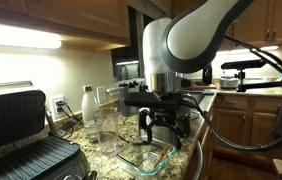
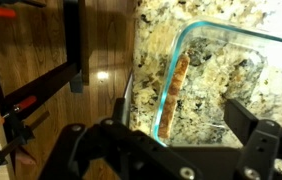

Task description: Take the two slices of bread out of the bowl and put them in the toaster

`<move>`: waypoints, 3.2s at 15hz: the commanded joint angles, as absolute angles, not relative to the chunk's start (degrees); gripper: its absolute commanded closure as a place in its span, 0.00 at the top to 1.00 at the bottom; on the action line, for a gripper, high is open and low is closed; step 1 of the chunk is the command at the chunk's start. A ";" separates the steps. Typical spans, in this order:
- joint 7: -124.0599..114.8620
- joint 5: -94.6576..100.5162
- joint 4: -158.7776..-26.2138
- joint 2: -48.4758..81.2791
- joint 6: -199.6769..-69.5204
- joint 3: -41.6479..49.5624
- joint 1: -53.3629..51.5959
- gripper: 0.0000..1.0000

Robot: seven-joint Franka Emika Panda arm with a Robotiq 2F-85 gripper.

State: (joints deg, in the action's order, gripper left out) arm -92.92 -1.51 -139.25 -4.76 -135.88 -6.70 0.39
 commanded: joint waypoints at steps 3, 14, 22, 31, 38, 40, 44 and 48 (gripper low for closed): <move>-95.86 -2.87 -143.27 -5.10 -140.55 -6.04 -0.65 1.00; -96.31 -1.25 -142.23 -2.79 -142.23 -5.70 -0.61 0.58; -96.45 0.76 -139.92 -2.34 -140.42 -5.39 -0.42 0.16; -96.33 4.65 -135.39 0.17 -139.20 -5.19 -0.77 0.08; -96.69 6.23 -134.87 0.11 -138.98 -4.89 -1.34 0.07; -96.09 6.49 -135.17 -0.53 -139.04 -4.94 -1.45 0.07; -94.96 7.56 -135.73 -2.35 -138.57 -5.01 -1.57 0.07; -94.27 8.79 -135.96 -4.22 -137.86 -5.24 -1.67 0.07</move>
State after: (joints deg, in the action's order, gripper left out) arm -94.38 7.36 -134.92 -0.49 -140.39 -6.02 -0.55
